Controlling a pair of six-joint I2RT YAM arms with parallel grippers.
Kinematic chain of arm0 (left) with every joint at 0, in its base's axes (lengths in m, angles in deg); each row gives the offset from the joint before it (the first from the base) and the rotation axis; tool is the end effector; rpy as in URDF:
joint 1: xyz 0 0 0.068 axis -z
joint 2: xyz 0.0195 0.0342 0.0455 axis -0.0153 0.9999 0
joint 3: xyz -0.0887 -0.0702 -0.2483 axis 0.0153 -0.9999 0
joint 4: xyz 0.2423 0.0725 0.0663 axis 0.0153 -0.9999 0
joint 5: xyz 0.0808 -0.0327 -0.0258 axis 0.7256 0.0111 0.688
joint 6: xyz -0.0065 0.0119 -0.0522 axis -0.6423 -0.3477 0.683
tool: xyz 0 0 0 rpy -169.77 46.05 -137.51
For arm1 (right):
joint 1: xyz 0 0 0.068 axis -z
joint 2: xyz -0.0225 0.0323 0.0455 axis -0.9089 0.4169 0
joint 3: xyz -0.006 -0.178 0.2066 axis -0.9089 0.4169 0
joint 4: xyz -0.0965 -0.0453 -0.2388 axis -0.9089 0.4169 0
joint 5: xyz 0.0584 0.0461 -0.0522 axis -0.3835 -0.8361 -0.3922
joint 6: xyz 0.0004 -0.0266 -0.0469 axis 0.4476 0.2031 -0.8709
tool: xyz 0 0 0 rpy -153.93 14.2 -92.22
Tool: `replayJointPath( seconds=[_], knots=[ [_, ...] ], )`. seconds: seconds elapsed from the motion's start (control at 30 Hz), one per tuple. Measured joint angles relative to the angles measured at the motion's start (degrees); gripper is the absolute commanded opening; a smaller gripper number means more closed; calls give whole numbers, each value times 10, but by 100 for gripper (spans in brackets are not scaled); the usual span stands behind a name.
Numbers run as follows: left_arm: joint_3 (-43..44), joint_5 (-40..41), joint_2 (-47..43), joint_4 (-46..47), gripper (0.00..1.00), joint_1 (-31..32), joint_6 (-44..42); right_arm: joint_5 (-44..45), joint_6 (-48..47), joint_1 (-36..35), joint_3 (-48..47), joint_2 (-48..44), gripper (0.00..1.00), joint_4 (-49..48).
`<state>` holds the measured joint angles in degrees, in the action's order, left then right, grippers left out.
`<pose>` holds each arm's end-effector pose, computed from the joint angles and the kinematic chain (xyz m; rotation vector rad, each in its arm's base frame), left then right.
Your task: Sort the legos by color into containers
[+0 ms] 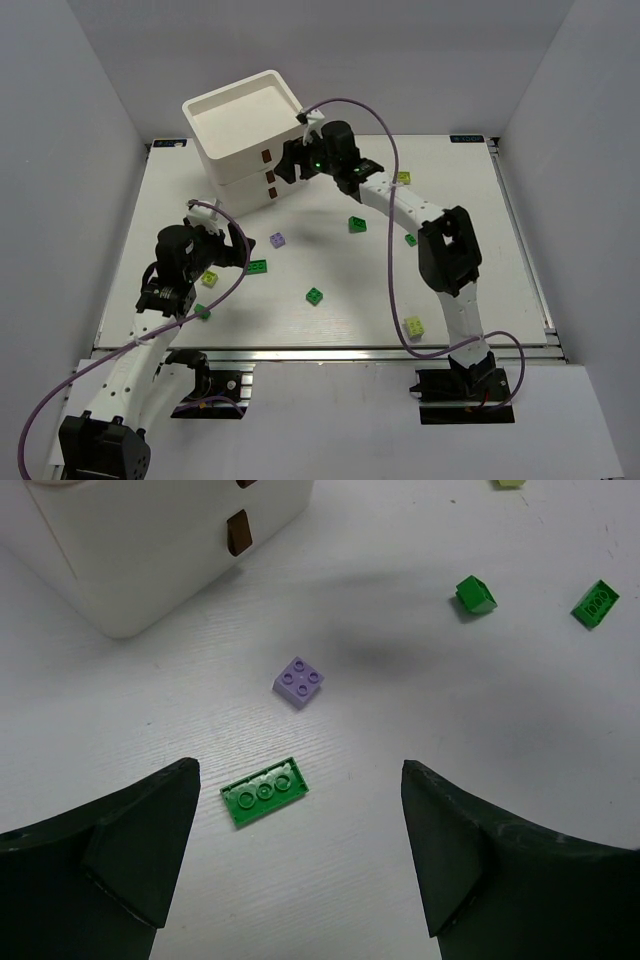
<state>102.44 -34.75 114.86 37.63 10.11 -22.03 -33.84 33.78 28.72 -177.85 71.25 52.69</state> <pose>0.1815 -0.0390 0.2724 0.2083 1.9443 -0.4452 0.4121 0.3182 0.3013 -0.6055 1.7664 0.8186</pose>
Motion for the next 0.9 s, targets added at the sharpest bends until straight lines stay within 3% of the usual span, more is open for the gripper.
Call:
replayJointPath(
  seconds=[0.33, 0.57, 0.8, 0.9],
  knots=[
    [0, 6, -13, 0, 91, 0, -2, 72, 15, -48, -80, 72, 70, -24],
    [0, 5, -22, 0, 91, 0, -2, 127, 22, -51, -106, 94, 60, -38],
    [0, 5, -28, 0, 91, 0, -2, 165, 22, -61, -126, 109, 48, -38],
    [0, 4, -29, 0, 91, 0, -2, 173, 19, -65, -127, 113, 35, -43]
  ],
)
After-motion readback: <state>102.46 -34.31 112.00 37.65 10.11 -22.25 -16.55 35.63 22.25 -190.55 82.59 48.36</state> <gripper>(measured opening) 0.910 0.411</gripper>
